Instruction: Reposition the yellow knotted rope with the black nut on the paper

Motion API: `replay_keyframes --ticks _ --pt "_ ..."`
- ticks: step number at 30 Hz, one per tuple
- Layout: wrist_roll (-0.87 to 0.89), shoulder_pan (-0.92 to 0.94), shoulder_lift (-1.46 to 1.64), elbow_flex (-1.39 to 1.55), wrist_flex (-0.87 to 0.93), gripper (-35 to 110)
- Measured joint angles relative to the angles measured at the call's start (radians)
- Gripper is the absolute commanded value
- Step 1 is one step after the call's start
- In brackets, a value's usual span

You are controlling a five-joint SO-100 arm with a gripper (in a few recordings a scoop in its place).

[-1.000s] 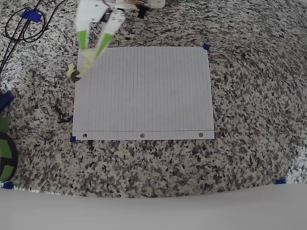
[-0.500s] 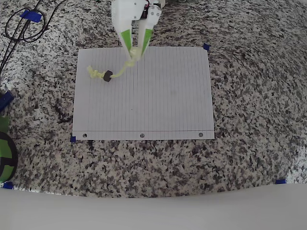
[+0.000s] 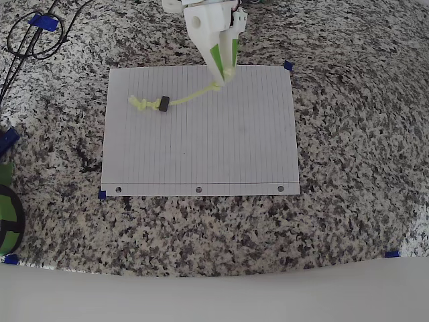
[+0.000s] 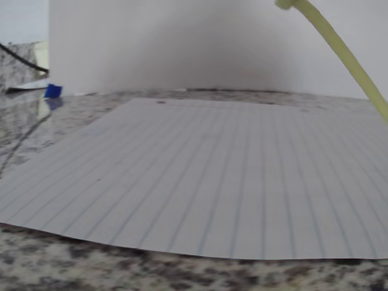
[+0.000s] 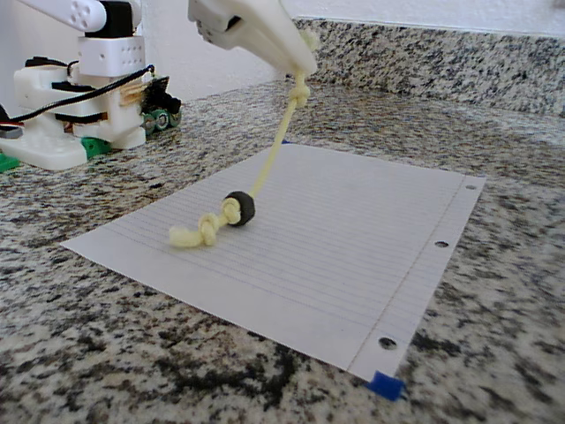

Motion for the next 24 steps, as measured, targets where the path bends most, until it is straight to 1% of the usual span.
replay_keyframes --ticks 8,11,19,20,23,24 --pt "0.163 -0.066 -0.012 0.078 -0.043 0" --pt "0.198 -0.091 -0.018 0.101 -0.071 0" --pt "0.210 -0.147 -0.020 0.118 -0.127 0" --pt "0.210 -0.147 -0.020 0.118 -0.133 2" --pt "0.204 -0.149 -0.020 0.127 -0.156 41" --pt "0.202 -0.149 -0.020 0.127 -0.160 46"
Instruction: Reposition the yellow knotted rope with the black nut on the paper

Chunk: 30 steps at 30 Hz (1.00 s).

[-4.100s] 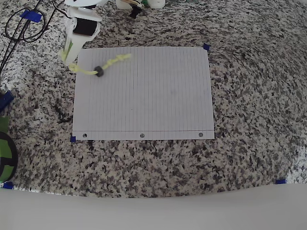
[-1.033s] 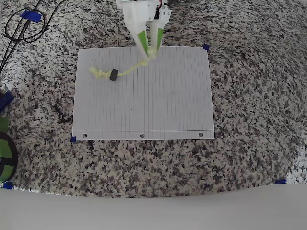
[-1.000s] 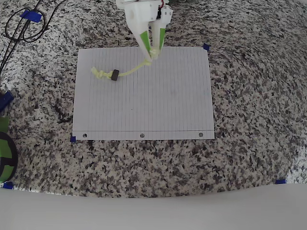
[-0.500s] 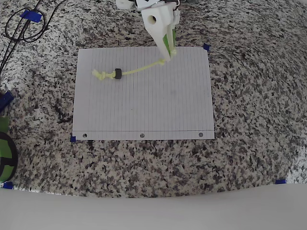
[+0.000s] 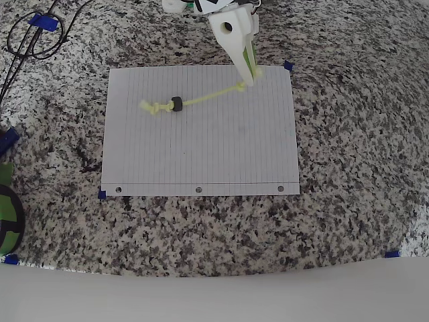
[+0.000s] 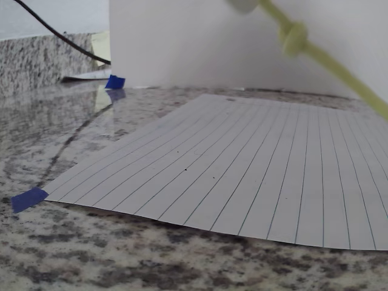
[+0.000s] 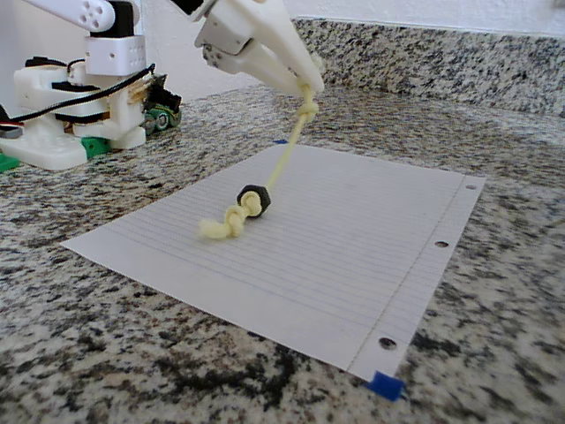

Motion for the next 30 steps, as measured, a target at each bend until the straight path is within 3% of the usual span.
replay_keyframes --ticks 17,24,30 --pt "-0.107 -0.012 0.021 0.009 -0.071 49" --pt "-0.434 0.009 0.064 0.009 -0.137 43" --pt "-0.785 0.100 0.132 0.009 -0.100 10"
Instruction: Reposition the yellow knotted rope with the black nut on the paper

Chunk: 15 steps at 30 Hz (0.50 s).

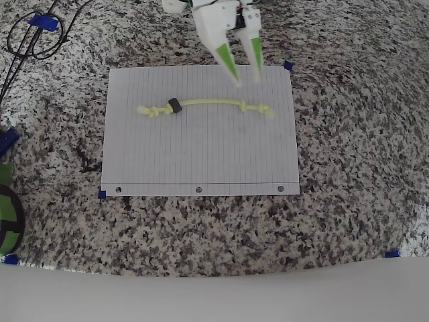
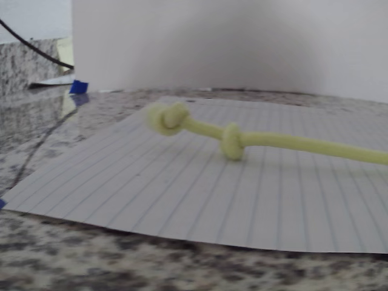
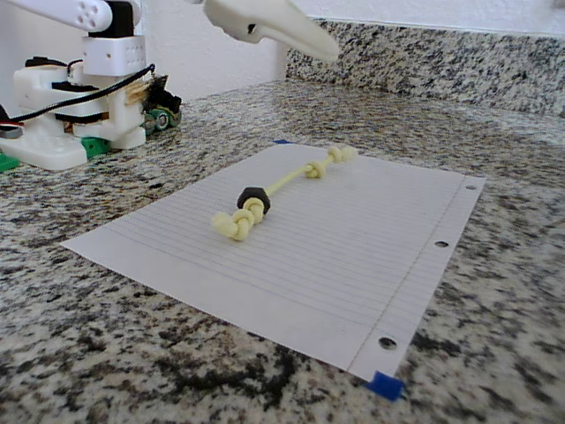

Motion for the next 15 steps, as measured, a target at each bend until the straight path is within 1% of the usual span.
replay_keyframes --ticks 1,4,11,15 --pt "-0.052 0.005 0.003 0.000 0.008 5" --pt "-0.204 0.060 0.006 0.000 0.025 0" --pt "-0.580 0.150 0.074 0.000 0.100 0" --pt "-0.850 0.199 0.147 0.000 0.160 0"
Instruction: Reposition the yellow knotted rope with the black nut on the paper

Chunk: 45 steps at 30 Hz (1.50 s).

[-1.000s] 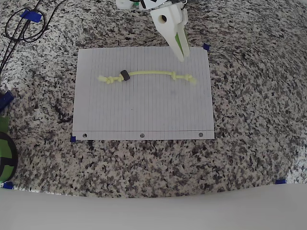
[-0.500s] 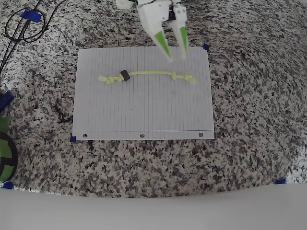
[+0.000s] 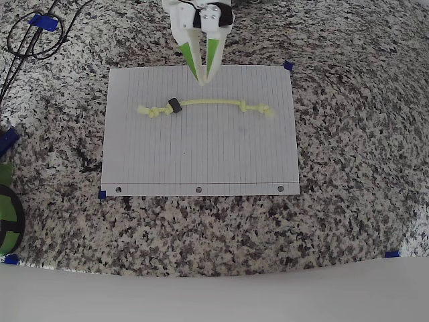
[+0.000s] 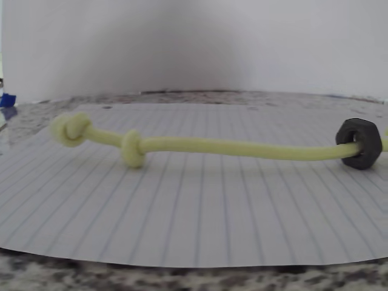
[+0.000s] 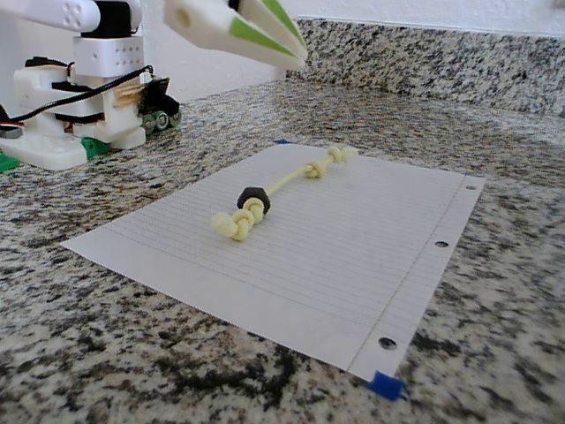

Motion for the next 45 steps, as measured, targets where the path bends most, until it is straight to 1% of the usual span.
replay_keyframes --ticks 4,11,15,19,22,31,45 --pt "-0.247 0.021 0.069 0.009 0.104 0" --pt "-0.667 0.067 0.147 0.066 0.161 0" --pt "-0.848 0.087 0.176 0.106 0.202 0" --pt "-0.963 0.103 0.230 0.132 0.267 0" --pt "-1.003 0.100 0.272 0.164 0.316 0" --pt "-1.012 0.107 0.310 0.187 0.419 0" --pt "-1.012 0.106 0.316 0.189 0.448 0"
